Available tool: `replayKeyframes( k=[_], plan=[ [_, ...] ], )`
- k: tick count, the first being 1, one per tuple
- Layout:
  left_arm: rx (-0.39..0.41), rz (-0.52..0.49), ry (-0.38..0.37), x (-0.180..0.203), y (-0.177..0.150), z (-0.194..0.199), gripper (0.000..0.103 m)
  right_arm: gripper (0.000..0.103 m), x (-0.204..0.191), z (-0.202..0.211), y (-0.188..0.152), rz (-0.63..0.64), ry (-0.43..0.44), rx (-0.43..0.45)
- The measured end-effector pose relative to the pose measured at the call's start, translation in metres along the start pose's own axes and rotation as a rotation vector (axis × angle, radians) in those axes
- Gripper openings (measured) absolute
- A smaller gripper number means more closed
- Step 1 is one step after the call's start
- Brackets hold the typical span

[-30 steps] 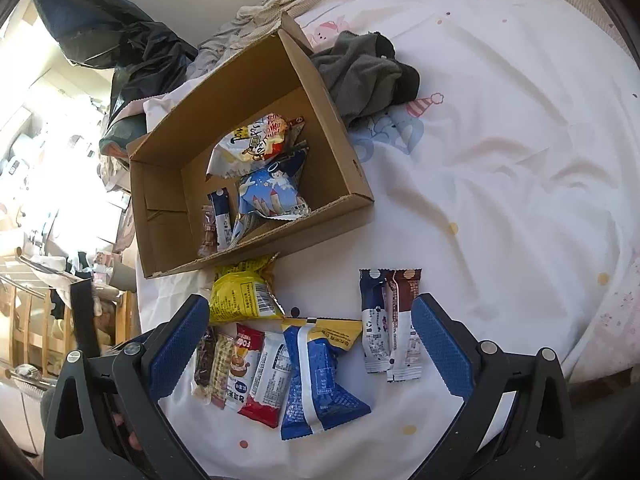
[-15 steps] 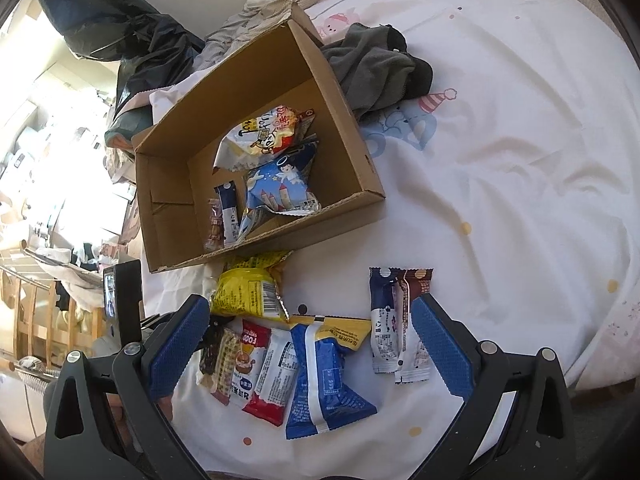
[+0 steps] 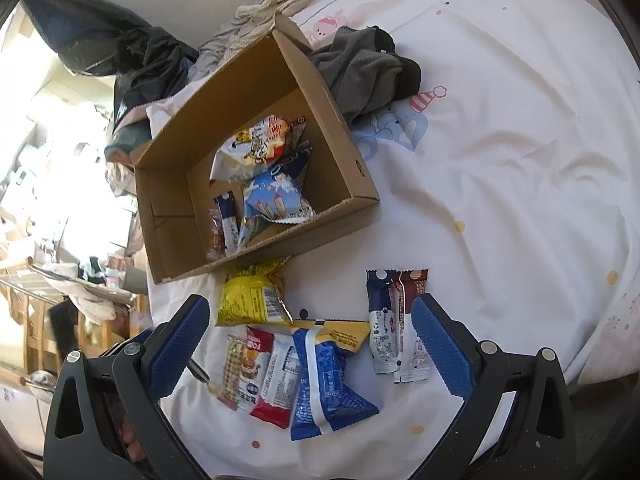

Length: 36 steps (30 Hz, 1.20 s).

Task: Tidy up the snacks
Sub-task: 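Grasp the dark chocolate packet with the left gripper while the right grasps the brown bar, then carry both packets over the box and open both grippers to drop them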

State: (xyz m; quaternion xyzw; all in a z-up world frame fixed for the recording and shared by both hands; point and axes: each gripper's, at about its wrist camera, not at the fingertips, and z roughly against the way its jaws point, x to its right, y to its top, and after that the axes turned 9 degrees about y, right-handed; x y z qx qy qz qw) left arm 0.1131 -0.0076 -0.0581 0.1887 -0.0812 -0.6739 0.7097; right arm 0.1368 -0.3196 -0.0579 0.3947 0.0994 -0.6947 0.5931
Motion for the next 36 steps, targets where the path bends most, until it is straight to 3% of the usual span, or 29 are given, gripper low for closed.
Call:
replayKeyframes(
  k=[7,8,10,12,18,20,21,22,26,31,36],
  plan=[
    [0.13,0.085,-0.027,-0.027,0.001,0.041,0.055,0.099,0.027,0.005,0.002,-0.104,-0.082,0.0],
    [0.142,0.099,-0.03,-0.03,0.0,0.043,0.055,0.095,0.034,0.004,0.002,-0.132,-0.106,-0.003],
    [0.17,0.123,-0.034,-0.033,0.003,0.048,0.055,0.069,0.044,-0.001,0.002,-0.173,-0.136,-0.029],
    [0.18,0.127,-0.032,-0.032,0.009,0.051,0.055,0.055,0.052,-0.012,0.001,-0.198,-0.16,-0.072],
    [0.096,0.139,-0.03,-0.033,0.01,0.032,0.055,0.051,0.046,-0.045,-0.003,-0.114,-0.287,-0.173],
    [0.076,0.155,-0.04,-0.035,0.011,0.027,0.055,0.045,0.048,-0.053,-0.006,-0.097,-0.319,-0.201],
    [0.075,0.157,-0.039,-0.035,0.01,0.026,0.055,0.036,0.05,-0.058,-0.008,-0.089,-0.335,-0.213],
    [0.078,0.16,-0.036,-0.036,0.011,0.026,0.055,0.02,0.051,-0.059,-0.01,-0.09,-0.338,-0.215],
    [0.096,0.177,-0.032,-0.037,0.013,0.027,0.055,0.018,0.052,-0.048,-0.009,-0.086,-0.324,-0.16],
    [0.135,0.176,0.001,-0.034,0.015,0.033,0.055,0.018,0.038,-0.01,-0.007,-0.06,-0.184,-0.006],
    [0.218,0.186,-0.007,-0.035,0.016,0.052,0.055,0.018,0.013,0.015,0.001,-0.007,-0.07,0.085]
  ],
)
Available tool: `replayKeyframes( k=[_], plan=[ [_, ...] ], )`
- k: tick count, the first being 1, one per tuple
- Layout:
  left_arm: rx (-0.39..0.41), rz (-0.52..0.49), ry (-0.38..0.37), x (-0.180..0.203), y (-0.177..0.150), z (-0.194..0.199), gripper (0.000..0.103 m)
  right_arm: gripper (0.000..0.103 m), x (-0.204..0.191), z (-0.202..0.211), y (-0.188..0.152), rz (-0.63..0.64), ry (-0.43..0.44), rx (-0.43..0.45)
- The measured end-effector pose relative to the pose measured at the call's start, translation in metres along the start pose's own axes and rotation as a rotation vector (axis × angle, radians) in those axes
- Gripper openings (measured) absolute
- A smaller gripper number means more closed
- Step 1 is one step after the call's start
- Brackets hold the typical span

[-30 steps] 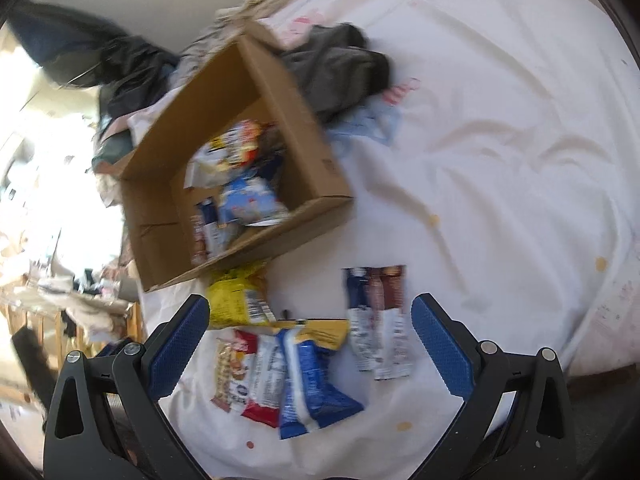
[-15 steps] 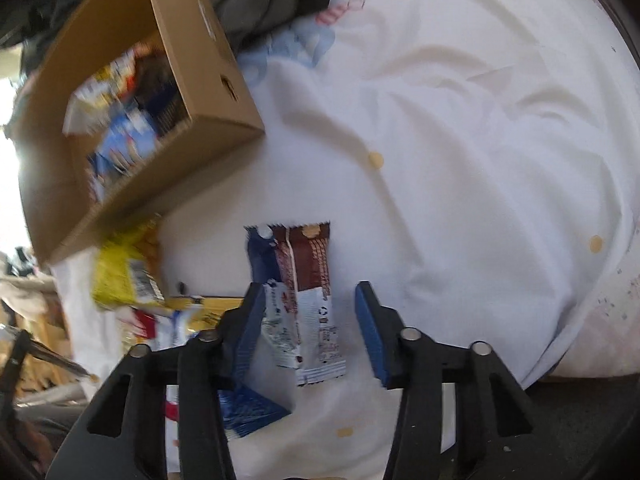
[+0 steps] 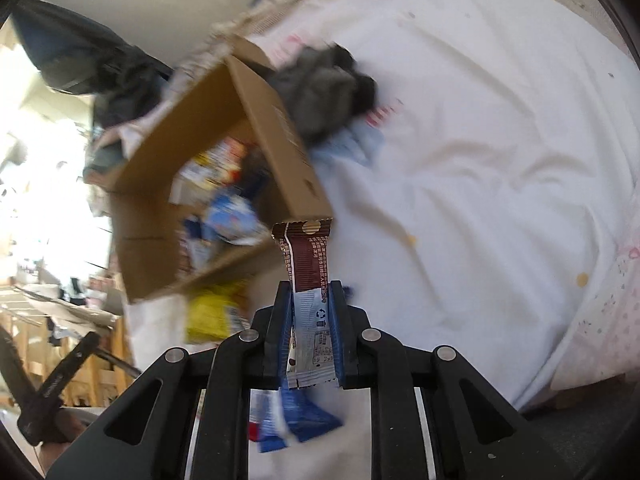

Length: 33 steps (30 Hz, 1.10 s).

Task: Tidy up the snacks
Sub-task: 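Carry both packets over the box and open both grippers to drop them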

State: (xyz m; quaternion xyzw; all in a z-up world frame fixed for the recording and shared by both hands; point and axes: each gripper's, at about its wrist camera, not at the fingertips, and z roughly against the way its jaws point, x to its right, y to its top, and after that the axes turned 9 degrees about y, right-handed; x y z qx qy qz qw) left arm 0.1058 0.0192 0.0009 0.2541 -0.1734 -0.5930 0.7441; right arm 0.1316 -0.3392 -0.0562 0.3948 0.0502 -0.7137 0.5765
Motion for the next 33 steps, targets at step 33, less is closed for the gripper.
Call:
replayKeyframes(
  k=[33],
  plan=[
    [0.12,-0.17,-0.025,0.077,0.098,-0.055,0.055,0.018,-0.057,-0.056,0.076,0.201,0.038,0.037]
  ],
)
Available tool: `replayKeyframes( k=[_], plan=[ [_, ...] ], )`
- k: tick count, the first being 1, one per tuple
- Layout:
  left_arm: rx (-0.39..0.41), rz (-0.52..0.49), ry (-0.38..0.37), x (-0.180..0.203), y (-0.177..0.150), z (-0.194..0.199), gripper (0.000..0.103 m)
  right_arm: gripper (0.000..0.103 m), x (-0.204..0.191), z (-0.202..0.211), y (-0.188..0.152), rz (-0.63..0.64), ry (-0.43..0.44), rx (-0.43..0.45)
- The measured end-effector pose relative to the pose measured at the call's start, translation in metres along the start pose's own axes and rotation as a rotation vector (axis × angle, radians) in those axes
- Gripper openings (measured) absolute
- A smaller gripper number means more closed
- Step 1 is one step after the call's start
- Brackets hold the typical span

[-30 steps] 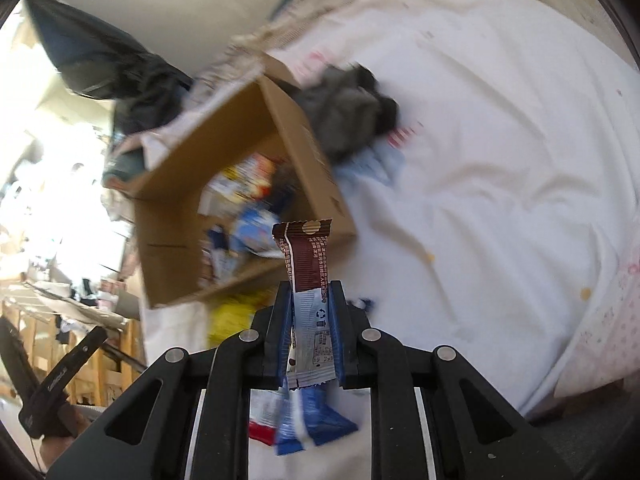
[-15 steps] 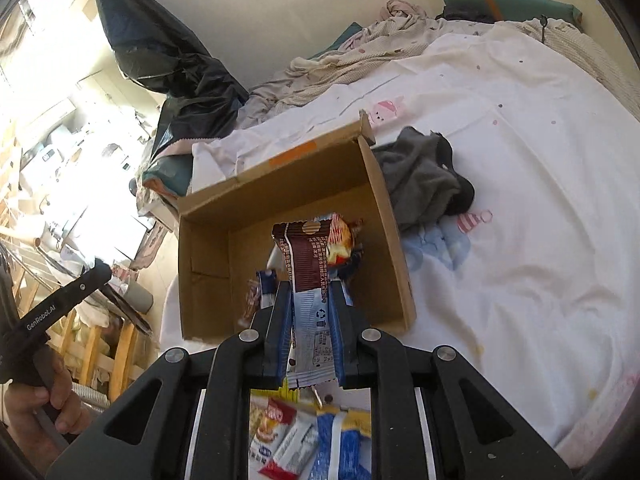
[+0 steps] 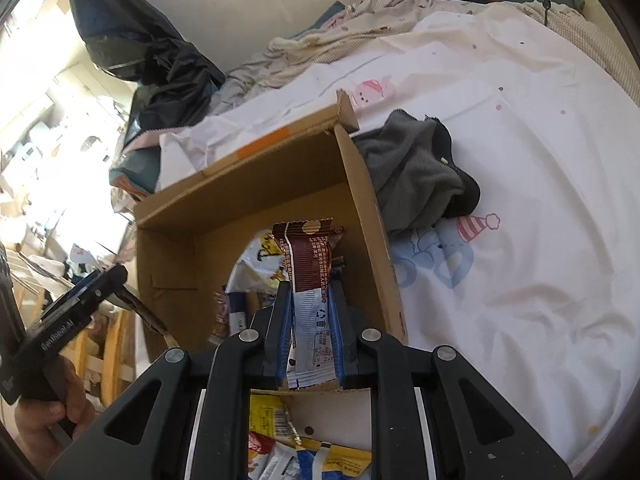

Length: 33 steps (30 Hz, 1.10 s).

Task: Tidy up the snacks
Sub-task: 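Carry both packets over the box and open both grippers to drop them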

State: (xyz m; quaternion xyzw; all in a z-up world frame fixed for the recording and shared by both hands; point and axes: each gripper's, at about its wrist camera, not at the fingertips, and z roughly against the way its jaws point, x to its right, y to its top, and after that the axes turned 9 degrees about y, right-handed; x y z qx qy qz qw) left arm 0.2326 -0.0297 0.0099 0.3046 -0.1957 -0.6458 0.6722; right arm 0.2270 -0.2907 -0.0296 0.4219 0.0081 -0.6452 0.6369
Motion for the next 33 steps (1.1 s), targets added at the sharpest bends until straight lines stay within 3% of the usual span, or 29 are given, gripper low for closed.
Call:
replayKeyframes(
  k=[5,8,19,33],
  plan=[
    [-0.036,-0.006,0.002,0.002,-0.004,-0.013,0.055,0.018,0.007,-0.016,-0.002,-0.036,0.001,-0.046],
    [-0.068,0.0,0.004,0.002,-0.006,-0.019,0.055,0.018,0.009,-0.019,0.0,-0.063,0.044,-0.045],
    [-0.14,0.032,0.004,-0.001,-0.008,-0.035,0.056,0.018,-0.009,-0.028,-0.003,0.077,-0.087,-0.06],
    [-0.188,0.032,-0.022,0.005,-0.014,-0.043,0.061,0.019,-0.004,-0.034,-0.007,0.064,-0.1,-0.095]
  ],
)
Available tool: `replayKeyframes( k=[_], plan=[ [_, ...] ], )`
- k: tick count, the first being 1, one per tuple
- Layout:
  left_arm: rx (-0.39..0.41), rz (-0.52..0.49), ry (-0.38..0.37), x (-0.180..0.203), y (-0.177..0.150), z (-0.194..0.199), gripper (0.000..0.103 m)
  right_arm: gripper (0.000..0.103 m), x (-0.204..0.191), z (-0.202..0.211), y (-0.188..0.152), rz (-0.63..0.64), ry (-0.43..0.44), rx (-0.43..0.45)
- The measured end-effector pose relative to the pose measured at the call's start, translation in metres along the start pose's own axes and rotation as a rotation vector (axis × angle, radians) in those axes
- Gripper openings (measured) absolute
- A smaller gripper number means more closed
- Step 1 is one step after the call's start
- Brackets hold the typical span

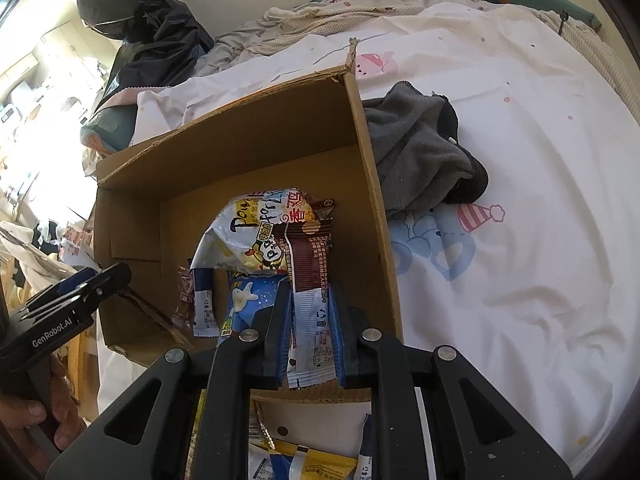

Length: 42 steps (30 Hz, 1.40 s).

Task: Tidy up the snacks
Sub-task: 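Carry both packets over the box and open both grippers to drop them, then withdraw the left gripper and grasp the checkered wafer bar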

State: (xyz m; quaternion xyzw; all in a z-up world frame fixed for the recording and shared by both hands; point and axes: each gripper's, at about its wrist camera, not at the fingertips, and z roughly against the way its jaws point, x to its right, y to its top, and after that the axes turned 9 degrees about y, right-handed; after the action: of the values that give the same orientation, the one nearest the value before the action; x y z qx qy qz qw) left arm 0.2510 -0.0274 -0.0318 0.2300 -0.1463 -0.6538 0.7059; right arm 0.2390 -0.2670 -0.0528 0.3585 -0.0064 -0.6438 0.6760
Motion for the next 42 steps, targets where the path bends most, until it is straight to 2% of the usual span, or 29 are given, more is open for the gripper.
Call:
replayKeyframes(
  k=[2,3,5,6,8,9,10,12,13,27,33,42],
  plan=[
    [-0.009,0.012,-0.01,-0.002,-0.001,-0.001,0.072,0.022,0.0,0.0,0.0,-0.002,0.003,0.001],
    [0.003,0.023,-0.001,-0.003,-0.001,0.001,0.083,0.022,0.0,0.001,0.001,-0.007,0.007,0.004],
    [0.029,0.033,0.01,-0.004,-0.001,0.005,0.094,0.022,0.001,0.003,0.002,-0.014,0.023,0.016],
    [0.04,0.033,0.008,-0.004,-0.001,0.007,0.095,0.022,0.0,0.004,0.003,-0.015,0.031,0.02],
    [0.048,0.027,-0.01,-0.003,0.0,0.01,0.095,0.029,0.0,0.006,0.004,-0.018,0.038,0.023],
    [0.051,0.024,-0.013,-0.002,0.0,0.011,0.095,0.04,0.001,0.006,0.005,-0.025,0.044,0.026],
    [0.054,0.024,-0.014,-0.002,0.0,0.011,0.095,0.059,0.002,0.007,0.005,-0.035,0.055,0.032],
    [0.056,0.022,-0.017,-0.001,-0.001,0.012,0.095,0.072,0.002,0.011,0.005,-0.051,0.069,0.057],
    [0.056,0.02,-0.019,-0.001,-0.001,0.012,0.095,0.074,0.001,0.013,0.006,-0.052,0.078,0.067],
    [0.115,0.013,-0.036,-0.004,-0.008,0.034,0.095,0.077,-0.003,0.03,0.009,-0.051,0.104,0.114],
    [0.13,0.002,-0.029,-0.013,-0.018,0.053,0.095,0.077,-0.006,0.047,-0.001,-0.057,0.119,0.13],
    [0.113,0.011,-0.02,-0.027,-0.052,0.074,0.095,0.077,-0.013,0.074,-0.028,-0.059,0.14,0.121]
  ],
)
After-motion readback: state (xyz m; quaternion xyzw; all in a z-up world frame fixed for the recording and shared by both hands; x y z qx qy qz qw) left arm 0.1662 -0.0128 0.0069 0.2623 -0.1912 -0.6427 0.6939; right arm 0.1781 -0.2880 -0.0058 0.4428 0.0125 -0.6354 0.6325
